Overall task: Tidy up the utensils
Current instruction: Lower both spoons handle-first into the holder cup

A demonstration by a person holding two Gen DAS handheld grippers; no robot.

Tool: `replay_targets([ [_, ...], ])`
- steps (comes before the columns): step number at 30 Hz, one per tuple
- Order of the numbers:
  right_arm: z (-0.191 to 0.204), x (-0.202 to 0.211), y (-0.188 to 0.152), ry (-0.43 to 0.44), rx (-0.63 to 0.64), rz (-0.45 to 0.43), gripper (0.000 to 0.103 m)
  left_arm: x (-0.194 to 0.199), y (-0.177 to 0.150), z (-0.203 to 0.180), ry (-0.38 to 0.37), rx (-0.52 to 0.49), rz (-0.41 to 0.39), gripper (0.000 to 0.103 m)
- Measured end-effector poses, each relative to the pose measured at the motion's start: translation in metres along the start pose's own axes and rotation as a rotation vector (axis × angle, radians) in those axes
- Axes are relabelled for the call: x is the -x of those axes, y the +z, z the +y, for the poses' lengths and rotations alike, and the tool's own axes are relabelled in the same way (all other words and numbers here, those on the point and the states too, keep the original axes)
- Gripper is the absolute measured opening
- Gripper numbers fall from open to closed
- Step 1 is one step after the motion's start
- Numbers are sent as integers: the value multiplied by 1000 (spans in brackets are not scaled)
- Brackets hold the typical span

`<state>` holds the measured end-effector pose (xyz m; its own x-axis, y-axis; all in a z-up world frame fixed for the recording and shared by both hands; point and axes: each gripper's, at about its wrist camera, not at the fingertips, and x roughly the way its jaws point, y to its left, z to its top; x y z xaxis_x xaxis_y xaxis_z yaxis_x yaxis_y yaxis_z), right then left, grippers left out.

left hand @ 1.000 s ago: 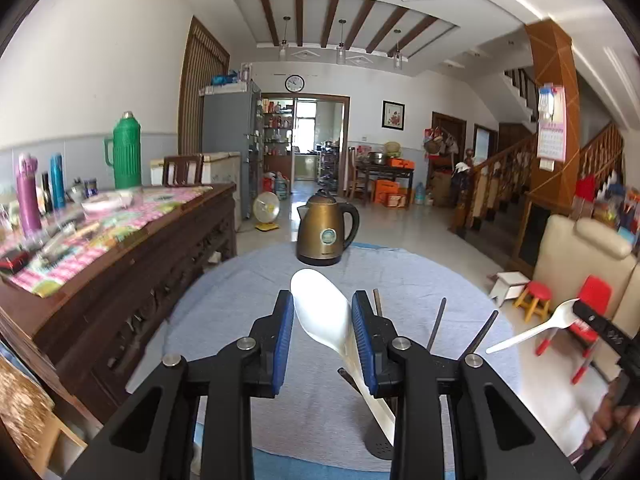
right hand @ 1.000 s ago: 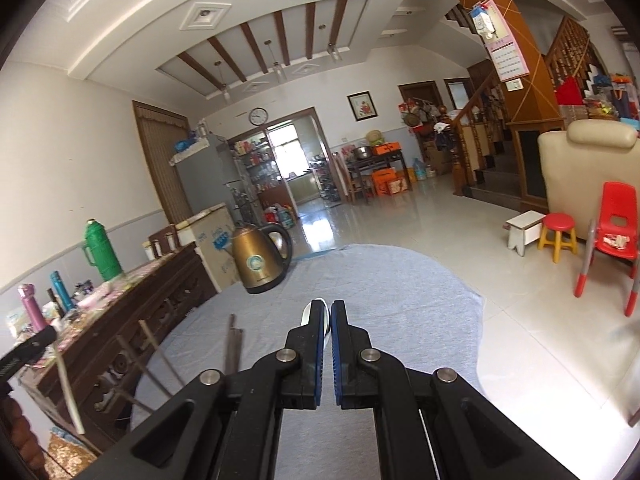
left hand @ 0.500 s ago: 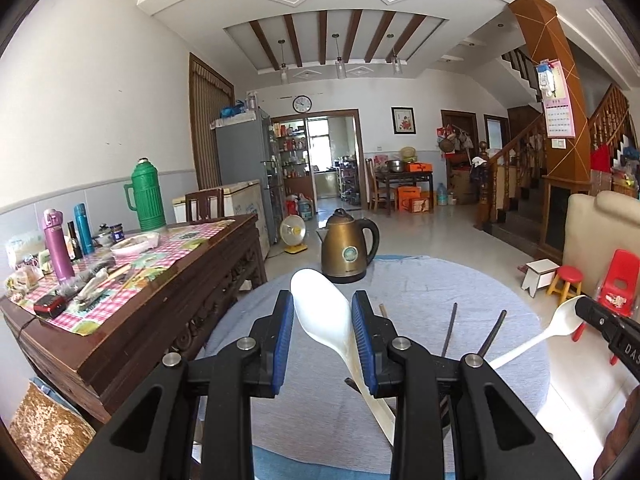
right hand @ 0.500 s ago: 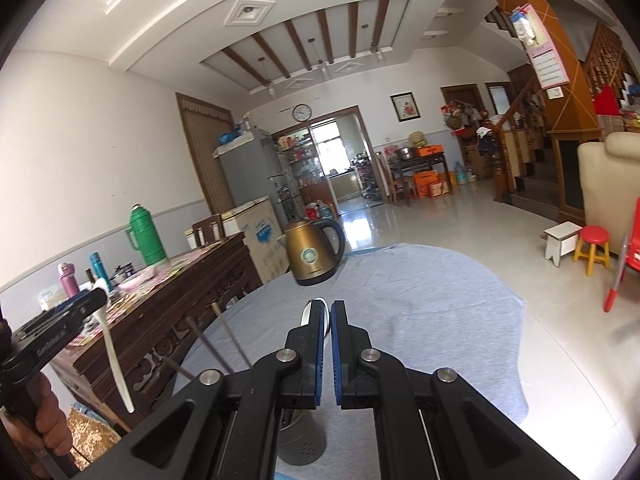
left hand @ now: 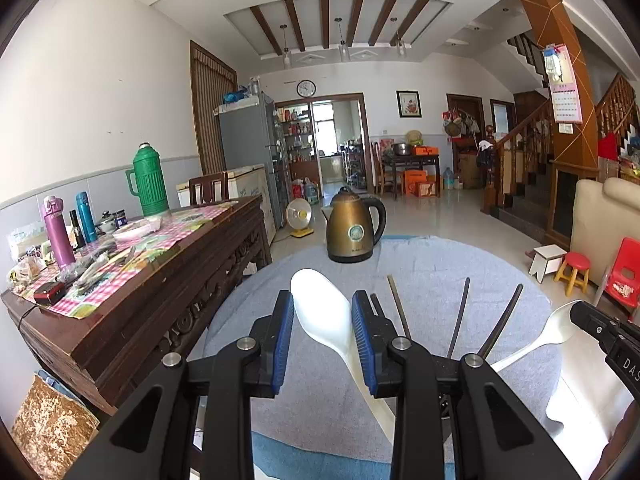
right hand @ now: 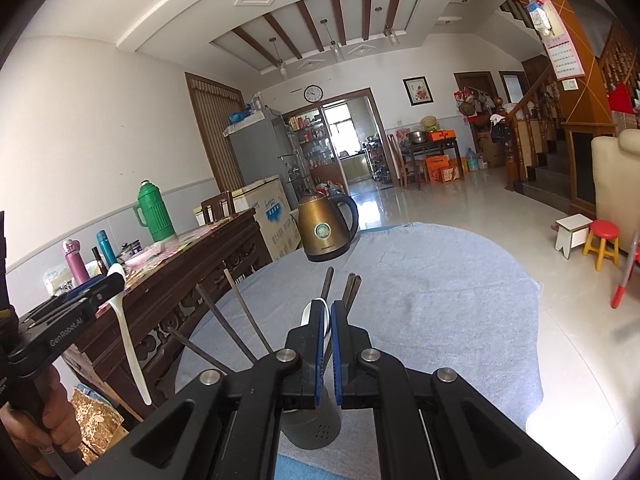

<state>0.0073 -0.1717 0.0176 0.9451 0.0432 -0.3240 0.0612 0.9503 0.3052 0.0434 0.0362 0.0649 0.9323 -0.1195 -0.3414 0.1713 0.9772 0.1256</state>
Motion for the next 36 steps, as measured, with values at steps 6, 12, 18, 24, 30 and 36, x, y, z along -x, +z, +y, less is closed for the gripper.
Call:
replay_targets([
  [6, -6, -7, -6, 3, -24, 23, 4, -6, -3, -9, 11, -8, 18, 31],
  [12, -14, -13, -9, 9, -50, 33, 4, -11, -6, -13, 24, -15, 31, 31],
  [18, -18, -17, -10, 12, -77, 38, 4, -15, -7, -14, 37, -12, 44, 31],
  [24, -26, -18, -9, 10, -103, 34, 4, -20, -3, -17, 29, 3, 45, 31],
  [30, -25, -17, -8, -20, -83, 11, 4, -30, -2, -25, -3, 13, 34, 31],
  [36, -14, -16, -8, -67, 0, -29, 4, -41, 1, -36, -31, 29, 15, 31],
])
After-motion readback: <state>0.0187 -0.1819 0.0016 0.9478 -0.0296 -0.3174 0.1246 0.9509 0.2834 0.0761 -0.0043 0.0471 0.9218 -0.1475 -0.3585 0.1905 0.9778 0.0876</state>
